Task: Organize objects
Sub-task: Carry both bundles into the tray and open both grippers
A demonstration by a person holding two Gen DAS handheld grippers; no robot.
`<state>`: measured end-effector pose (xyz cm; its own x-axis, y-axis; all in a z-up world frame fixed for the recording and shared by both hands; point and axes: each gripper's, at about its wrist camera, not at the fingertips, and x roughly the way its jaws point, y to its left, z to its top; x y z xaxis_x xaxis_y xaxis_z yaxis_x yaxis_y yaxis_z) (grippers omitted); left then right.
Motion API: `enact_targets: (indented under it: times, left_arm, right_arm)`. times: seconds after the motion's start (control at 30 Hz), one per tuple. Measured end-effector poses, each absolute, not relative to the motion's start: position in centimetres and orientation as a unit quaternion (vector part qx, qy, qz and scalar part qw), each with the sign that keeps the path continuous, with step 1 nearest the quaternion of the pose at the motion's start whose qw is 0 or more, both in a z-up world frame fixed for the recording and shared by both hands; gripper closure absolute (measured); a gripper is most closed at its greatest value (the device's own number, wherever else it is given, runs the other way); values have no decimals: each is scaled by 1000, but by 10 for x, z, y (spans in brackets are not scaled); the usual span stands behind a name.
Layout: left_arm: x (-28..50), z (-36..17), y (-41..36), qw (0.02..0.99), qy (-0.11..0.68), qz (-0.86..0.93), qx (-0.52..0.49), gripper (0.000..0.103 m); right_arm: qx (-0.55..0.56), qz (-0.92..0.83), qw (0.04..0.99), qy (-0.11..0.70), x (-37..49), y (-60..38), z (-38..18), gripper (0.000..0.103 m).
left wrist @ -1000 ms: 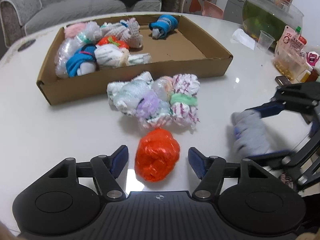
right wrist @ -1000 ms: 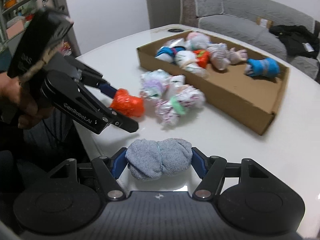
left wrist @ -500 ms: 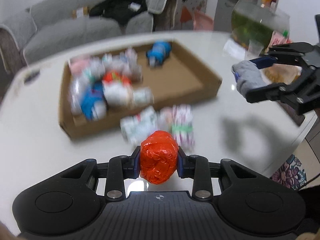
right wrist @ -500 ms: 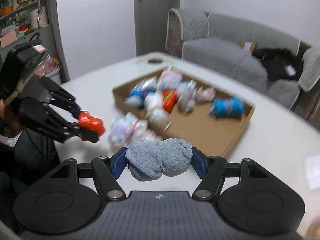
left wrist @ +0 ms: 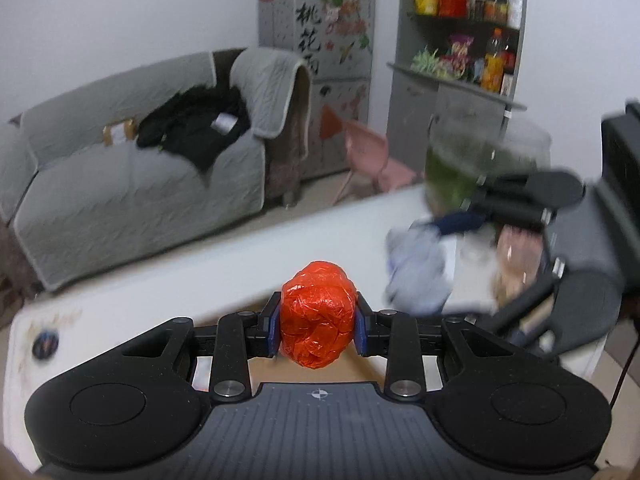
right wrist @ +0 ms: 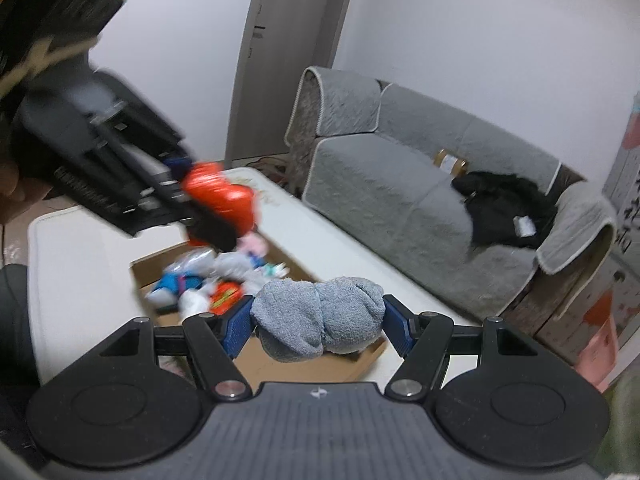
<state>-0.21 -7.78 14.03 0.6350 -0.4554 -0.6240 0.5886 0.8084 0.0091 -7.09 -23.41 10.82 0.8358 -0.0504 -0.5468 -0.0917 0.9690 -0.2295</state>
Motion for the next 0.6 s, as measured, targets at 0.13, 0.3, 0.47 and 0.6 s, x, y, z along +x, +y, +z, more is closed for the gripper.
enact_targets:
  times: [0.13, 0.3, 0.47, 0.6]
  left_arm:
    - [31, 160, -99, 905, 297, -294, 81, 62]
    - [60, 115, -92, 900, 335, -266, 86, 62]
    - [83, 29, -77, 872, 418, -245, 67, 63]
    - [86, -22, -83, 851, 453, -256, 69, 63]
  right_arm:
    - [-136, -2, 950, 280, -50, -248, 121, 39]
    - [-105, -11, 954, 282, -30, -272, 119, 39]
    - [-97, 14, 939, 329, -11, -274, 73, 39]
    - [-98, 34, 926, 363, 3, -269, 40, 39]
